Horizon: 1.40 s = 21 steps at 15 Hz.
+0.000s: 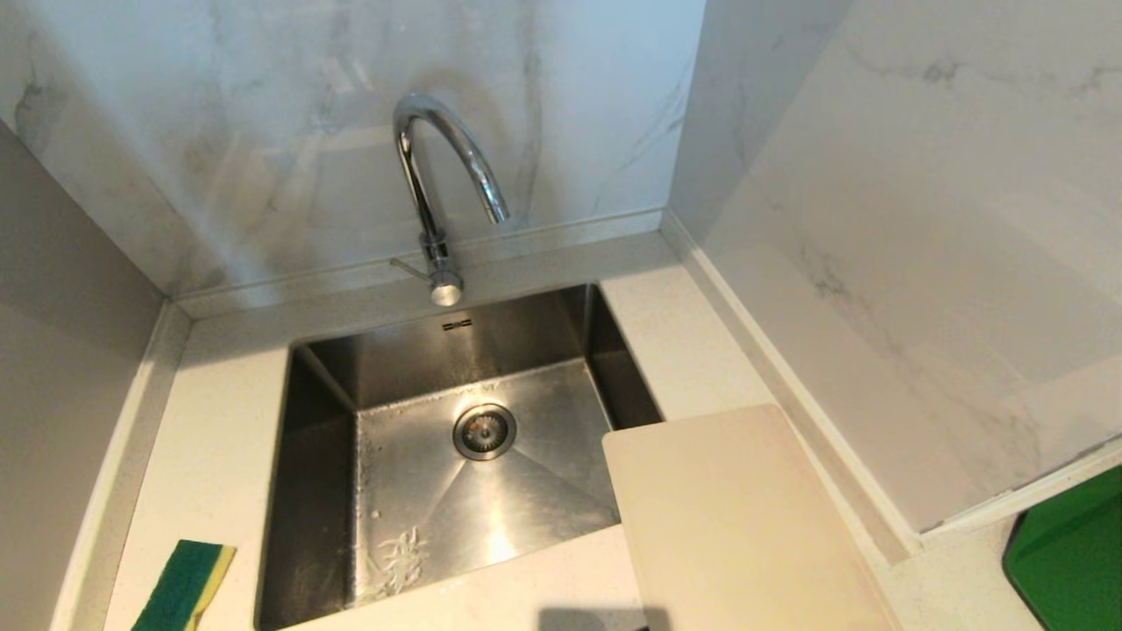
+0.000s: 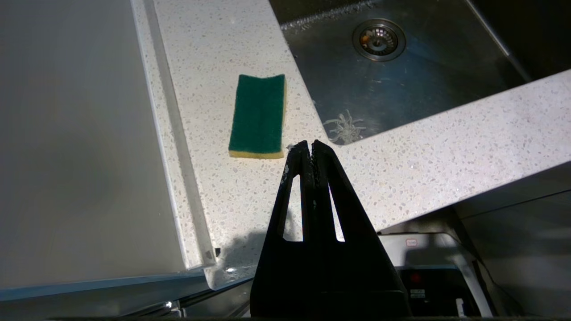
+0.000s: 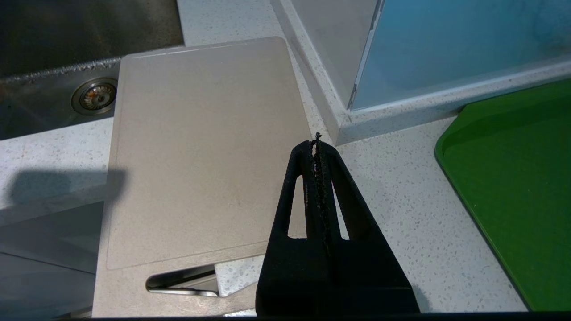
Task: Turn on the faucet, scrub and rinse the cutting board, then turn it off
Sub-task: Turn on the tap
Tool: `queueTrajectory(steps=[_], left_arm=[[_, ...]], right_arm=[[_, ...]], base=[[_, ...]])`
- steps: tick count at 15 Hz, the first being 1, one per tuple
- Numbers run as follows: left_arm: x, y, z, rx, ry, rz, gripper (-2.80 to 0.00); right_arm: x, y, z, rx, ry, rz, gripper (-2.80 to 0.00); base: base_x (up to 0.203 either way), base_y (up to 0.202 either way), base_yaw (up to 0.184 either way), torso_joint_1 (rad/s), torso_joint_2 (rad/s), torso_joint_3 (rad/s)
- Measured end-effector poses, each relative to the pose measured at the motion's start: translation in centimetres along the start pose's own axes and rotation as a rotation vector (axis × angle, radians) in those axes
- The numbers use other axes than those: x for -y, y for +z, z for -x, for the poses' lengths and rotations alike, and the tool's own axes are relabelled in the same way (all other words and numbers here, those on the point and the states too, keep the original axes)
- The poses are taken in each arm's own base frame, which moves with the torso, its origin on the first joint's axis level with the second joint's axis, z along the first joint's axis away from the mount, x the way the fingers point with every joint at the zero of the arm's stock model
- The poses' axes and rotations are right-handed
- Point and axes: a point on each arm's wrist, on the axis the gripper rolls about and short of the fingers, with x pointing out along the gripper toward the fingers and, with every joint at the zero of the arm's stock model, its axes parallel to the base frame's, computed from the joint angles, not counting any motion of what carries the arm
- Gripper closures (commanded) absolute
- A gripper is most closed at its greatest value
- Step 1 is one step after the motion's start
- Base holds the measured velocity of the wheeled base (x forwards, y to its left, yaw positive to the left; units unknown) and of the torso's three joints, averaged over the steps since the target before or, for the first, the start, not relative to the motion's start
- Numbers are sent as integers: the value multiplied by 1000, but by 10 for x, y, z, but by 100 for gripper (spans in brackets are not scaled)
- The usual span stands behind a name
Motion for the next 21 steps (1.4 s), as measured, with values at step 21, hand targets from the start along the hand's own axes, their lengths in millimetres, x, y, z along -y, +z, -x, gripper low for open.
queueTrajectory(steps=[21], left_arm=[[51, 353, -145, 31, 165, -170, 0]], right_arm=[[0, 0, 0, 0, 1, 0, 0]], base=[[0, 0, 0, 0, 0, 0]])
